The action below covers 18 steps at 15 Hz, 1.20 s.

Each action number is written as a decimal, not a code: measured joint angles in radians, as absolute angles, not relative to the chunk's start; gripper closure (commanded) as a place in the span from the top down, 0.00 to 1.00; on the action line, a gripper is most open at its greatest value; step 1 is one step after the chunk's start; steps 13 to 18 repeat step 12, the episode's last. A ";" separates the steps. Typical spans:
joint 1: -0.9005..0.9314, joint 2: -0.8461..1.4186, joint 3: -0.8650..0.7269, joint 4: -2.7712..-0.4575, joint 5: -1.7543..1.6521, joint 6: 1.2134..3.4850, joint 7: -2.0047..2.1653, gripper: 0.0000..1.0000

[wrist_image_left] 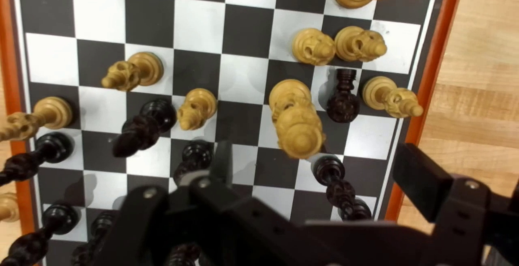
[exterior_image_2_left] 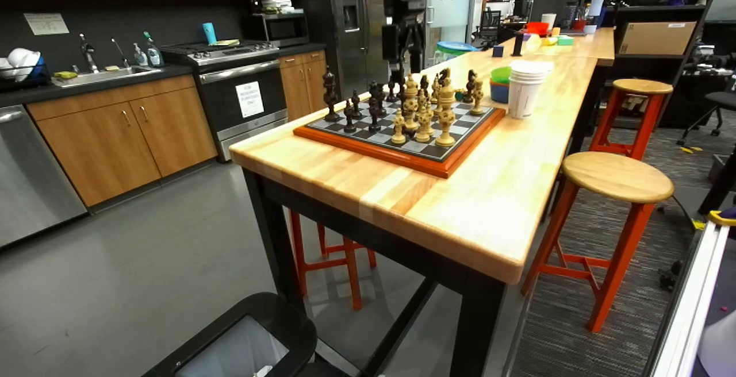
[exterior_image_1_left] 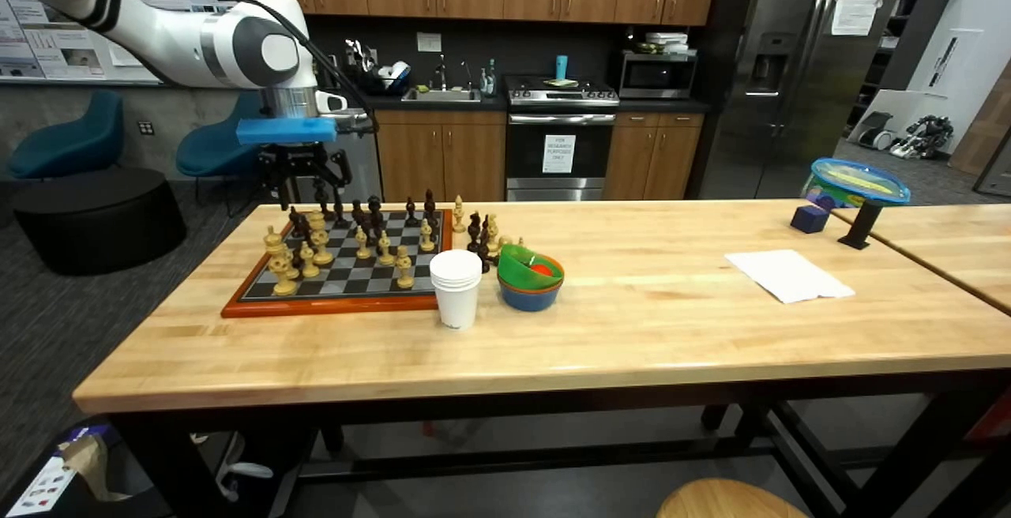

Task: Move one black and one yellow chess piece forward on the chess board

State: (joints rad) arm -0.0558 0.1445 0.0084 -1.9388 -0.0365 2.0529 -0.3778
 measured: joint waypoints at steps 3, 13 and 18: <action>-0.052 0.104 0.008 -1.939 -0.036 2.048 -0.368 1.00; -0.027 -0.048 0.009 -1.957 -0.012 1.992 -0.333 1.00; -0.027 -0.048 0.009 -1.957 -0.012 1.992 -0.333 1.00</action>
